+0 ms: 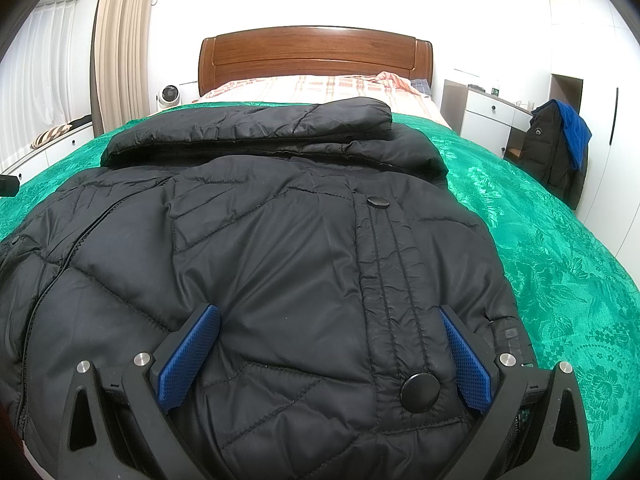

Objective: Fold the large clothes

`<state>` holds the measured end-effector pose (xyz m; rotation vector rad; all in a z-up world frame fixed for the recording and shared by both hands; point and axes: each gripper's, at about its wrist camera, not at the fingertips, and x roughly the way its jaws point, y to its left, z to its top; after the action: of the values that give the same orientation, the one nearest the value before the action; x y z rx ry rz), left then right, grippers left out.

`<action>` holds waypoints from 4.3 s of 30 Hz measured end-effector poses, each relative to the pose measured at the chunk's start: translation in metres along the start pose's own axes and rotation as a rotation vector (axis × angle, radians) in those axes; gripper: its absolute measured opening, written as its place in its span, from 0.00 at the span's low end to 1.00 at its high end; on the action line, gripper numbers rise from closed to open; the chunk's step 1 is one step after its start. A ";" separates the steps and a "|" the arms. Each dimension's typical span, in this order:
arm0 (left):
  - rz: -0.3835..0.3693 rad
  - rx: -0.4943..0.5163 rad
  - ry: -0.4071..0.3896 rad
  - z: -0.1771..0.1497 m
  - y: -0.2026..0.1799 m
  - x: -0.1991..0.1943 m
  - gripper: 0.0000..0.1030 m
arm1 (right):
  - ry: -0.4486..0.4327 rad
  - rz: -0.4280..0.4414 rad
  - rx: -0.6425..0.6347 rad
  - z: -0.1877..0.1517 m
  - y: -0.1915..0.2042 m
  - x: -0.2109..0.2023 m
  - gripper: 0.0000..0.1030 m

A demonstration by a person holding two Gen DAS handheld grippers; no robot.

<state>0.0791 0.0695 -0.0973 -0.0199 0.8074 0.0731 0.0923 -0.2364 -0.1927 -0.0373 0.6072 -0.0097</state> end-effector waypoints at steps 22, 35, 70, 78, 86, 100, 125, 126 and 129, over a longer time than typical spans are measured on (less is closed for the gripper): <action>0.009 -0.003 0.013 -0.001 0.002 0.005 1.00 | 0.000 0.000 0.000 0.000 0.000 0.000 1.00; 0.012 -0.001 0.024 -0.007 0.002 0.008 1.00 | 0.000 0.000 -0.001 0.000 0.000 0.000 1.00; 0.019 -0.004 0.035 -0.010 0.002 0.011 1.00 | 0.000 0.000 -0.001 0.000 0.000 0.000 1.00; 0.020 -0.005 0.035 -0.009 0.001 0.011 1.00 | 0.000 0.000 -0.001 0.000 0.000 0.000 1.00; 0.023 -0.007 0.040 -0.012 0.002 0.012 1.00 | 0.000 0.000 -0.001 0.000 0.000 0.000 1.00; 0.025 -0.010 0.041 -0.011 0.002 0.012 1.00 | -0.001 0.000 -0.002 0.000 0.000 0.000 1.00; -0.096 -0.132 0.221 -0.027 0.088 0.034 0.99 | 0.113 0.090 0.193 0.020 -0.100 -0.068 1.00; -0.142 -0.133 0.251 -0.032 0.091 0.038 0.99 | 0.180 0.105 0.207 0.015 -0.110 -0.065 1.00; -0.268 -0.073 0.373 -0.054 0.083 0.053 0.99 | 0.345 0.199 0.278 -0.009 -0.123 -0.055 0.99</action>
<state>0.0713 0.1532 -0.1721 -0.2155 1.1674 -0.1589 0.0418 -0.3586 -0.1641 0.2999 0.9469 0.0938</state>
